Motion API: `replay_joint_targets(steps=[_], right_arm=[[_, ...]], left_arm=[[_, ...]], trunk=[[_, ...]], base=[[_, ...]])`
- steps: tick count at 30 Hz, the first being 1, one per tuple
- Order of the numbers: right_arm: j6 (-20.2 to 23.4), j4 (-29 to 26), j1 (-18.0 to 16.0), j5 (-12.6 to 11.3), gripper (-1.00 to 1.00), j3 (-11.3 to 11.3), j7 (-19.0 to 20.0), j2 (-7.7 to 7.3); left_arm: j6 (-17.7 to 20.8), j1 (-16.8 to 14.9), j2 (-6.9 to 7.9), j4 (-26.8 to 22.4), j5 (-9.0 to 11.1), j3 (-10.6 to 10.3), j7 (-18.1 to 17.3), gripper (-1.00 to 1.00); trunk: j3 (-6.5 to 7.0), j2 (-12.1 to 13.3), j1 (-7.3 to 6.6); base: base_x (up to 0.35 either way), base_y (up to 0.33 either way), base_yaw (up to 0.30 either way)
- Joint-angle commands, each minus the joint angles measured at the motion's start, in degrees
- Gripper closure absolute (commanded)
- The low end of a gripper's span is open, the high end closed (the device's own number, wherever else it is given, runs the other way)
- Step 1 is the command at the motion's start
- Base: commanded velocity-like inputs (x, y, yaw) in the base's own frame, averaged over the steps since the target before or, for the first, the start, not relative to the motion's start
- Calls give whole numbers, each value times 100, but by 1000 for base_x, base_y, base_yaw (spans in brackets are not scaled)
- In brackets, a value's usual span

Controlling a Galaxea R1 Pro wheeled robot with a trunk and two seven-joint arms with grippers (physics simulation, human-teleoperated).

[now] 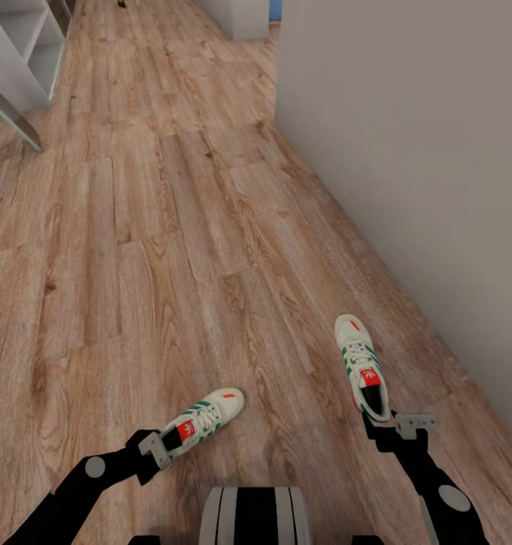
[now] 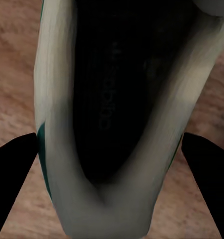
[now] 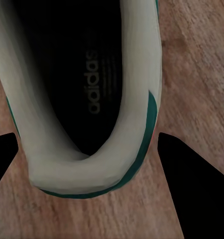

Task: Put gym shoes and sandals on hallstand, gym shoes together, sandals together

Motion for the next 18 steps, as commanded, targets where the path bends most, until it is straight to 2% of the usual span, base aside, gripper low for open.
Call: replay_joint_targets(steps=[1, 18], right_arm=[[19, -10, -2, 38, 100, -14, 38, 3], [19, -13, -2, 38, 100, -12, 38, 3]], left_arm=[[-38, -1, 3, -6, -75, 2, 6, 100], [-38, 2, 10, -14, -82, 16, -1, 100]], trunk=[[-3, -1, -1], [-3, -1, -1]], base=[[0, 0, 0], [0, 0, 0]])
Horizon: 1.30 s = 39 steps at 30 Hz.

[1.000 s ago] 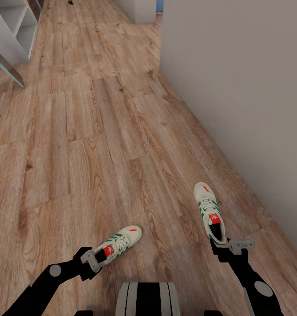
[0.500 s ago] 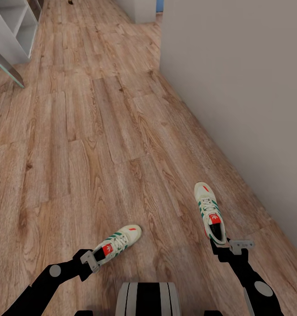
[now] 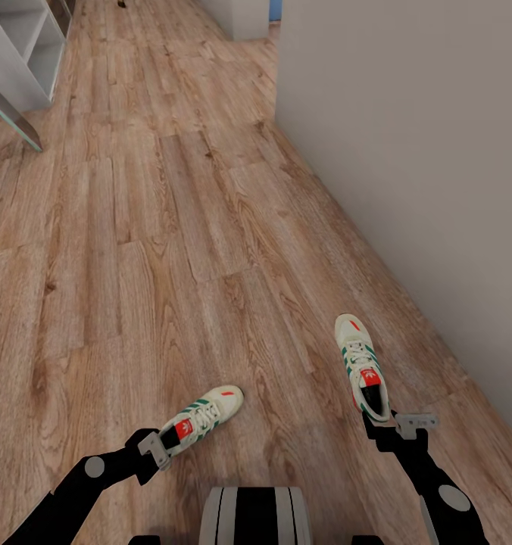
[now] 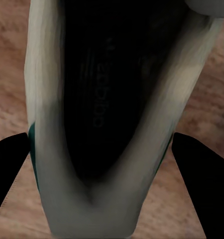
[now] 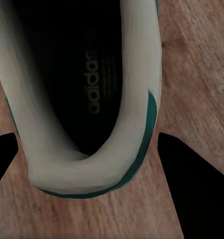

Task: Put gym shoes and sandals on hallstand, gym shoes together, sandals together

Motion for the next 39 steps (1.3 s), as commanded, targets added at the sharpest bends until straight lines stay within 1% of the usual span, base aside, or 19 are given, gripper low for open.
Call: replay_joint_targets(steps=[1, 20, 27, 31, 34, 36, 37, 38, 39], right_arm=[[19, -9, -2, 37, 100, -12, 39, 3], [19, -15, -2, 37, 100, -15, 39, 3], [19, -16, -2, 39, 100, -12, 33, 3], [12, -6, -2, 44, 100, -8, 31, 7], [5, -6, -2, 45, 100, -7, 30, 11], [2, -2, -2, 49, 100, -7, 30, 11], [-1, 2, -2, 49, 100, -7, 30, 11], [-3, 2, -2, 50, 100, -7, 30, 11], [-4, 1, -2, 48, 100, -7, 30, 11]], left_arm=[[-38, -2, 3, -6, -74, 0, 6, 100], [-30, -2, 12, -15, -47, 36, 14, 100], [-29, -2, 12, -14, -30, 66, 21, 100], [-37, -2, -5, -7, -14, 371, 22, 100], [-49, -2, -36, 6, 2, 860, 17, 100], [-55, -2, -47, 14, 6, 991, 16, 100], [-58, -2, -56, 37, 19, 1110, 15, 100], [-59, -2, -60, 58, 32, 1166, 15, 100], [-69, -2, -66, 130, 69, 1269, 18, 100]], trunk=[[-3, -1, -1], [-3, -1, -1], [152, 8, -19], [241, 13, -29], [307, 17, -37], [351, 20, -42], [374, 21, -44], [396, 23, -47], [418, 24, -50]], base=[[0, 0, 0], [0, 0, 0], [0, 0, 0], [0, 0, 0], [0, 0, 0], [0, 0, 0], [0, 0, 0], [0, 0, 0], [0, 0, 0]])
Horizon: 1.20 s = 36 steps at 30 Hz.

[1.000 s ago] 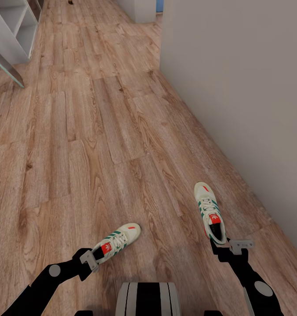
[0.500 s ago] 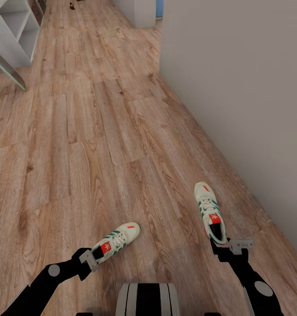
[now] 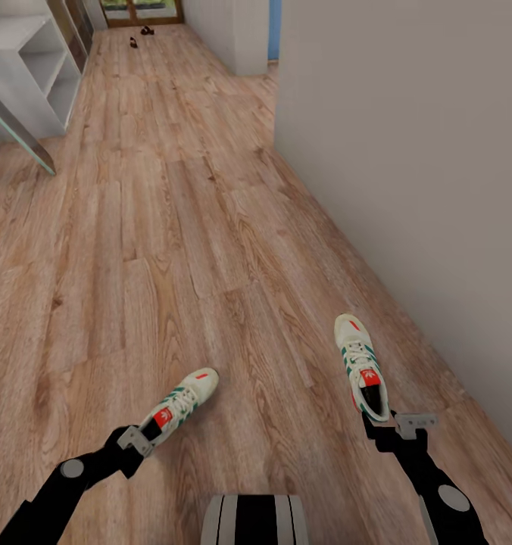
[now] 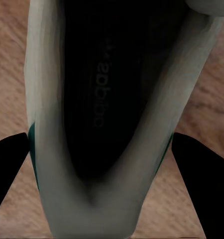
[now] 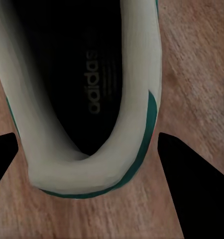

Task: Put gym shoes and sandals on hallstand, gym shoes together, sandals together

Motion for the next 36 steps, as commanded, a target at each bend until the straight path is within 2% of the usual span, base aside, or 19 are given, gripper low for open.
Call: replay_joint_targets(steps=[1, 3, 5, 12, 13, 14, 20, 22, 28, 33, 34, 36], right_arm=[[16, -8, -2, 41, 100, -14, 39, 3], [14, -5, -2, 44, 100, -14, 39, 4], [20, -5, -2, 50, 100, -14, 39, 4], [30, 13, -2, 77, 100, -14, 32, 4], [17, 225, -2, 100, 100, -12, 25, 4], [19, 307, -2, 103, 100, -9, 28, 4], [18, 383, 0, 131, 100, -8, 30, -2], [1, 425, 12, 218, 100, -12, 25, -2], [-321, 807, 29, 348, 100, -18, 22, 2], [-1019, 1418, 38, 371, 100, -26, 22, 0], [-1193, 1583, 43, 374, 100, -28, 22, -2], [-1678, 2112, 70, 379, 100, -31, 22, -10]], left_arm=[[-48, -3, -7, 45, -29, 72, -20, 100], [-66, -3, -9, 221, 57, 183, -14, 100], [-86, -3, -7, 463, 259, 330, -11, 100], [-101, 0, -4, 594, 621, 698, -8, 100], [-135, 25, -8, 615, 768, 994, 3, 100], [-209, 33, -7, 658, 851, 1143, 26, 100], [-593, 97, -6, 939, 1026, 1523, 179, 100], [-817, 115, -6, 1132, 1057, 1640, 338, 100], [-1347, 215, -6, 1626, 1108, 1713, 912, 100], [-1827, 359, -11, 1971, 1279, 1725, 1395, 100], [-1914, 391, -13, 2059, 1350, 1729, 1445, 100], [-2187, 493, -11, 2326, 1688, 1731, 1509, 100]], trunk=[[20, 0, -3], [64, 3, -8], [108, 6, -14], [263, 15, -32], [285, 16, -34], [308, 18, -37], [469, 26, -52], [527, 28, -57], [707, 36, -73], [859, 43, -86], [890, 44, -88], [950, 47, -94]], base=[[0, 0, 0], [0, 0, 0], [0, 0, 0], [0, 0, 0], [0, 0, 0], [0, 0, -18], [0, 0, -113], [0, 0, -165], [0, 0, -167], [0, 0, -163], [0, 0, -163], [0, 0, -160]])
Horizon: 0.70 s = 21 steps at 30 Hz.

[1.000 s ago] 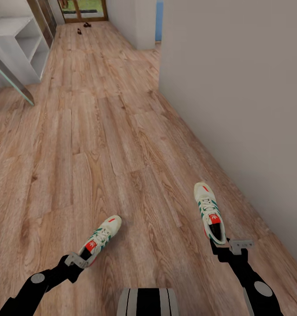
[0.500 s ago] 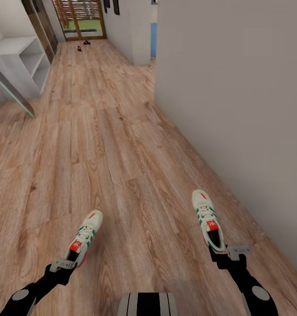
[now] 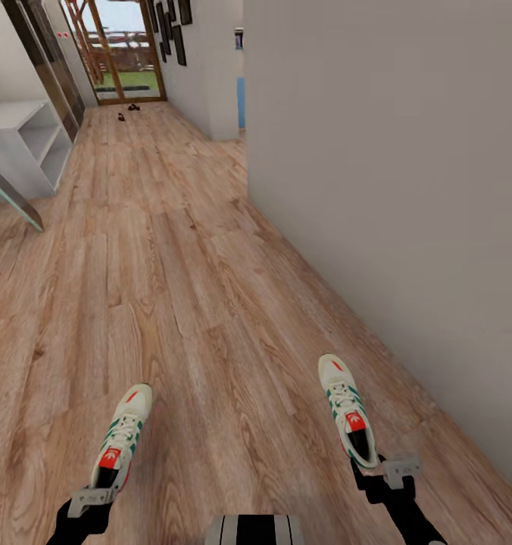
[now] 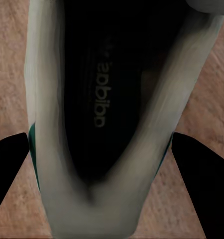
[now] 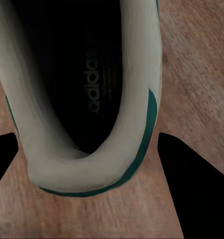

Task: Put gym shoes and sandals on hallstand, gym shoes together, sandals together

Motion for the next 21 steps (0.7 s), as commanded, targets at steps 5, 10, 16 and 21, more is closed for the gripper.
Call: replay_joint_targets(steps=[5, 10, 16, 21], right_arm=[[-846, 861, 31, 18, 100, -31, 32, -7], [-982, 1109, 39, 16, 100, -28, 30, -16], [-1006, 1164, 45, 13, 100, -28, 33, -10], [-1008, 1172, 46, 9, 100, -28, 30, -9]], left_arm=[[-495, 213, -27, 244, 379, 44, -10, 100], [-589, 299, -32, 269, 425, 43, -8, 100], [-607, 323, -30, 274, 426, 43, -7, 100], [-610, 326, -29, 280, 417, 43, -7, 100]], trunk=[[151, 6, -14], [305, 12, -27], [485, 59, -62], [618, 260, -171]], base=[[0, 0, -141], [0, 0, -127], [0, 0, -121], [0, 0, -119]])
